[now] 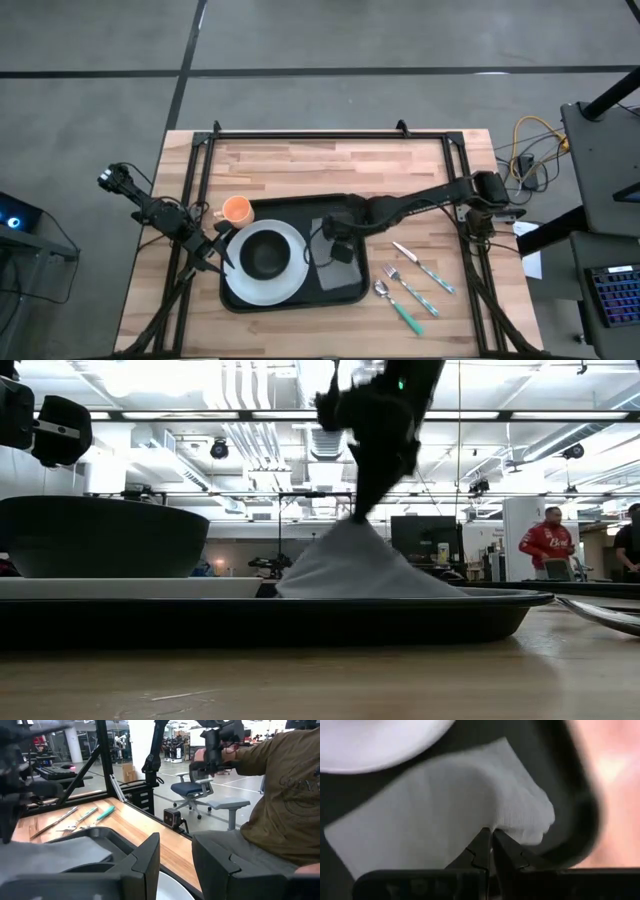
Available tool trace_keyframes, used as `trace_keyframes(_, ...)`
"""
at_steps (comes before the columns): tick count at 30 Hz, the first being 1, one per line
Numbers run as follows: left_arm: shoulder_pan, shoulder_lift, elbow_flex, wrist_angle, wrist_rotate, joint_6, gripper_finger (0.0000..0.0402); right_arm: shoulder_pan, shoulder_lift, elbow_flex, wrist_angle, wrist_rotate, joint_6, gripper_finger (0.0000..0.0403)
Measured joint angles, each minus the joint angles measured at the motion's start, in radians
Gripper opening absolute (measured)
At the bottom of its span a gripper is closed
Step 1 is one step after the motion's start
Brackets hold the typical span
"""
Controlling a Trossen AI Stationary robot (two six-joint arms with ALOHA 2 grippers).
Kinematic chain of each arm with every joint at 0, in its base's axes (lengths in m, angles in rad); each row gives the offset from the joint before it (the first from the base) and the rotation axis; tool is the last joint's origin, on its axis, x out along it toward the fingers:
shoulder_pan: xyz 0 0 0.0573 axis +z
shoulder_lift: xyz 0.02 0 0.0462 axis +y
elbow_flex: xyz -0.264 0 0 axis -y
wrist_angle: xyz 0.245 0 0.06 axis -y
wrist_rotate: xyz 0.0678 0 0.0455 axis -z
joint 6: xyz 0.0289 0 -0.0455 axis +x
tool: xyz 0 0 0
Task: Set up tray
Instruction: Put the gray napkin on the black tray to the right of the white plate
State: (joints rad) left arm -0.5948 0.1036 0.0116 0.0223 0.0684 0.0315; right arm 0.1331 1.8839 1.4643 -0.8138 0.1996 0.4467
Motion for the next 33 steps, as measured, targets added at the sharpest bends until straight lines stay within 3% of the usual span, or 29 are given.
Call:
trace_keyframes(2,0.000,0.000,0.000,0.000,0.000,0.000,0.0096,-0.022,0.000,-0.021,-0.003,-0.059,0.042,0.0008)
trace_keyframes(14,0.000,0.000,0.000,0.000,0.000,0.000,0.0096,-0.098,0.002,-0.079,0.003,-0.071,-0.065,0.0014)
trace_keyframes(21,0.000,0.000,0.000,0.000,0.000,0.000,0.0096,-0.109,0.002,-0.079,0.002,-0.122,-0.057,0.0052)
trace_keyframes(33,0.000,0.000,0.000,0.000,0.000,0.000,0.0096,-0.110,0.002,-0.077,0.013,-0.114,-0.116,0.0126)
